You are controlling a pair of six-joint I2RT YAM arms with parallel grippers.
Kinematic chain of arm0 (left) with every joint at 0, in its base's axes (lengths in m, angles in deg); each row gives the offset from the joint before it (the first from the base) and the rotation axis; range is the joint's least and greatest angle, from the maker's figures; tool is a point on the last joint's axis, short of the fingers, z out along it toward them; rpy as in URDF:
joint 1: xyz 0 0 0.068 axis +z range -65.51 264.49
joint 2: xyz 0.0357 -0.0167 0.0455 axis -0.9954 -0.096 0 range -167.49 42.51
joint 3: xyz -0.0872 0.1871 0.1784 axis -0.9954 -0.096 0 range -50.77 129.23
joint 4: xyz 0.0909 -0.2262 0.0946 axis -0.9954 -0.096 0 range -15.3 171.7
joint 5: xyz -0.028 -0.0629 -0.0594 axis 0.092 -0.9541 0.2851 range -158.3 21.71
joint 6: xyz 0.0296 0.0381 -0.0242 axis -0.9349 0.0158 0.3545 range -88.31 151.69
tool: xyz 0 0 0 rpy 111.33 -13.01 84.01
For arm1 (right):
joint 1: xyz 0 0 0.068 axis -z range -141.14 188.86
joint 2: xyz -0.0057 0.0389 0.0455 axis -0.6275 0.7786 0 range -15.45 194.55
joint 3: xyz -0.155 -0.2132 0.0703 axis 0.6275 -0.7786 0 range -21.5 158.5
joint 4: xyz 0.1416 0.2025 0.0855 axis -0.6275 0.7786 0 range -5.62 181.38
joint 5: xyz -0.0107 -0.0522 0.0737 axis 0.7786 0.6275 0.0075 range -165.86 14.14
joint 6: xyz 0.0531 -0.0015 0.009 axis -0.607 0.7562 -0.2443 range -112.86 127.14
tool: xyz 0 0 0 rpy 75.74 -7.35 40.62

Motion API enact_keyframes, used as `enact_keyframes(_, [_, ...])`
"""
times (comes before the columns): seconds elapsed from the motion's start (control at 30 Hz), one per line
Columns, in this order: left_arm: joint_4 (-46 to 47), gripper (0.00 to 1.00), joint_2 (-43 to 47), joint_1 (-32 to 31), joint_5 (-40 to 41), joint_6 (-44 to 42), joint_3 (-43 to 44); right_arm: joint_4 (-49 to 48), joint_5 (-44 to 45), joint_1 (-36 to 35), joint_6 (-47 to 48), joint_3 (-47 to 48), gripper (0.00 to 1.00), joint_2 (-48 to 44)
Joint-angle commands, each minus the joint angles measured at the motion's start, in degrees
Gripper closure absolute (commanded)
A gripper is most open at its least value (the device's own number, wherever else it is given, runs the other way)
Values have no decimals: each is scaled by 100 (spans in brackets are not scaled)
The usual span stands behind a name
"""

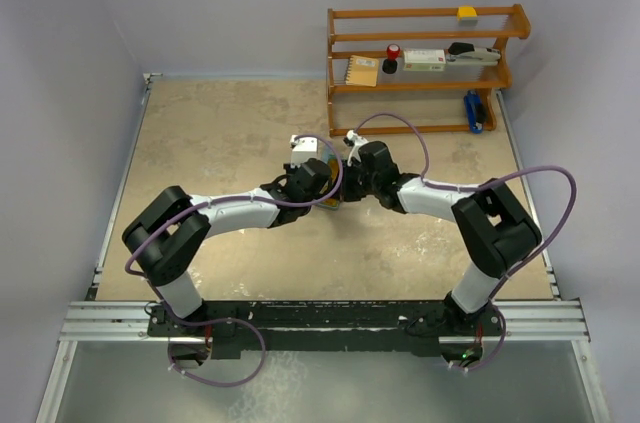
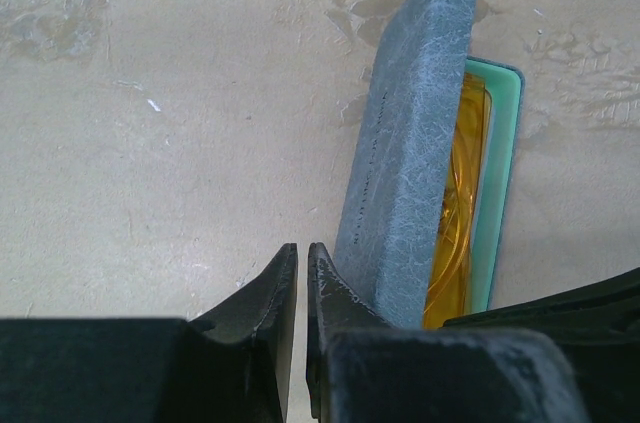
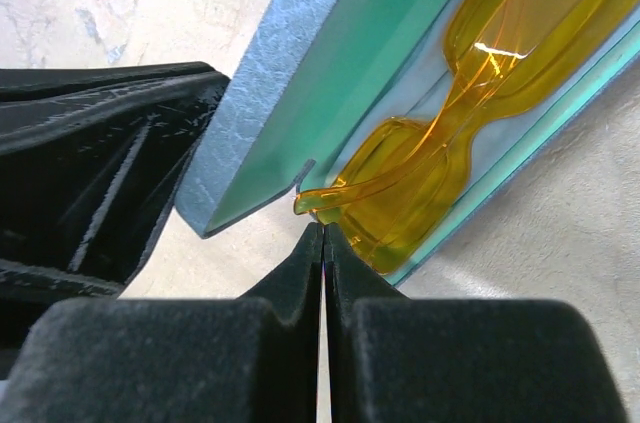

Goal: Organize the sunglasses
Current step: Adjust the glasses cleaning cloth in the sunglasses case.

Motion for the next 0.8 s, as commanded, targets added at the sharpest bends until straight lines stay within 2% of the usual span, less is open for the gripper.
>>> enact_keyframes(0.0, [231, 95, 89, 37, 0, 100, -36, -259, -115, -27, -23, 178, 100, 52])
enact_keyframes(0.77, [223, 95, 78, 37, -133, 126, 12, -491, 76, -28, 54, 90, 100, 465])
